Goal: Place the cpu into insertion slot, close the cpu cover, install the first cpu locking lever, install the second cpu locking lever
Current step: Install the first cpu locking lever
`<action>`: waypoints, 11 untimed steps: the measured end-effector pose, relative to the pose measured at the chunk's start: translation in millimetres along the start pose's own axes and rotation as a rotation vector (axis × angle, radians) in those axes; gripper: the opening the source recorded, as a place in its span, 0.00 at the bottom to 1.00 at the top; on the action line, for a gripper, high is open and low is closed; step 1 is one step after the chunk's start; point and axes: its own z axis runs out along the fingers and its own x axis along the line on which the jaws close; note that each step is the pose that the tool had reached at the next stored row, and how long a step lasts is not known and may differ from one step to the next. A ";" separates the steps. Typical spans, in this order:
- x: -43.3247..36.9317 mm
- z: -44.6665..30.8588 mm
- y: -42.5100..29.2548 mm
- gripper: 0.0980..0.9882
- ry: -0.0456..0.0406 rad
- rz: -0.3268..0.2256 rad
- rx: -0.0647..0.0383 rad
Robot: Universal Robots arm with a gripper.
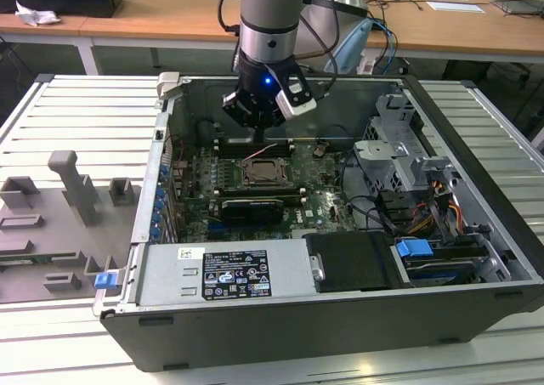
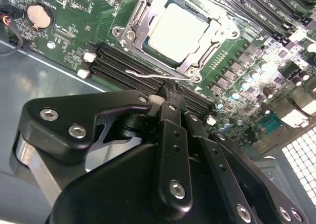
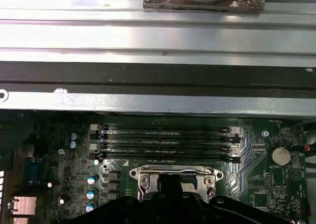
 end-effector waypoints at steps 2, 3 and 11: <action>-0.1 0.7 -0.1 0.01 -0.0007 0.000 -0.007; -0.1 1.2 -0.1 0.01 -0.0012 0.000 -0.010; -1.8 14.9 3.5 0.01 -0.0115 -0.018 -0.008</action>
